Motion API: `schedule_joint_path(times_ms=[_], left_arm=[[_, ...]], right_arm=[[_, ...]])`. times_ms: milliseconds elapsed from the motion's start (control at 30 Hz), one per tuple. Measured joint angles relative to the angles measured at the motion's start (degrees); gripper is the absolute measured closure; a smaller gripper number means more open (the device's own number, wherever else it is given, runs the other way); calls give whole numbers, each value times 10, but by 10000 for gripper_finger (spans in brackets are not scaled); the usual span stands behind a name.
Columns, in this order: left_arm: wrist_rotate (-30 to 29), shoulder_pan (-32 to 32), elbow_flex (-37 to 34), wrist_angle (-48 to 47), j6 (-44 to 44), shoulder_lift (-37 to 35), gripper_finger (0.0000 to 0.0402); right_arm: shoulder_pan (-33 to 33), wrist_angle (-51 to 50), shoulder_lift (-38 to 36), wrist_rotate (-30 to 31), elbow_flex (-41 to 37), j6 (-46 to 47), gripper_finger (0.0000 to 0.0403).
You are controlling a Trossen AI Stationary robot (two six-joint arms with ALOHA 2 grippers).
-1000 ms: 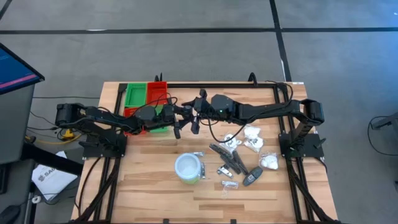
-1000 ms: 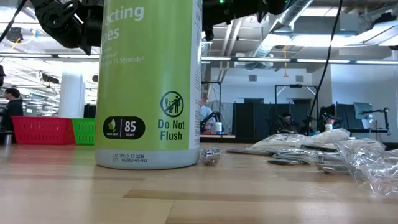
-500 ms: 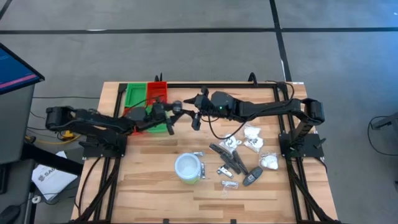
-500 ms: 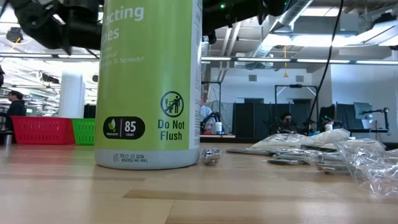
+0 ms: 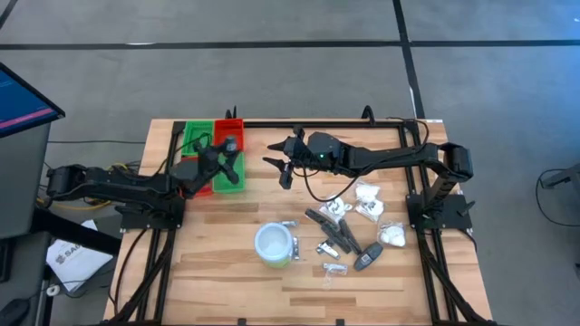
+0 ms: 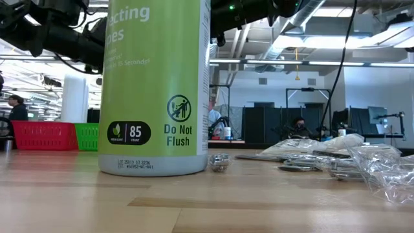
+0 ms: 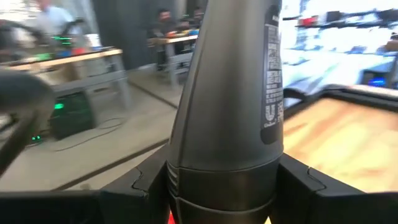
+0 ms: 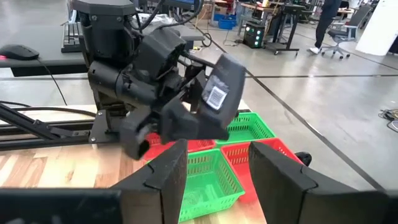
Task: Pick & Place Travel size toiletries
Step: Put the gray deodorant into the top green bin
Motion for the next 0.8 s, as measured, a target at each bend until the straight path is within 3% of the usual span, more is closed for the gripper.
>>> schedule_joint_path(times_ms=[167,367,633,800], left_arm=[[-88,4,0,-26,-13,6,219],[-106,72,0,-90,-58,7,219],[-28,206,0,-185,-126,7,219],[53,290,0,-231,-167,9,219]], right_arm=[[0,0,0,0,0,0,245],[0,0,0,0,0,1,252],[0,-4,0,0,0,1,261],[0,-4,0,0,0,0,266]])
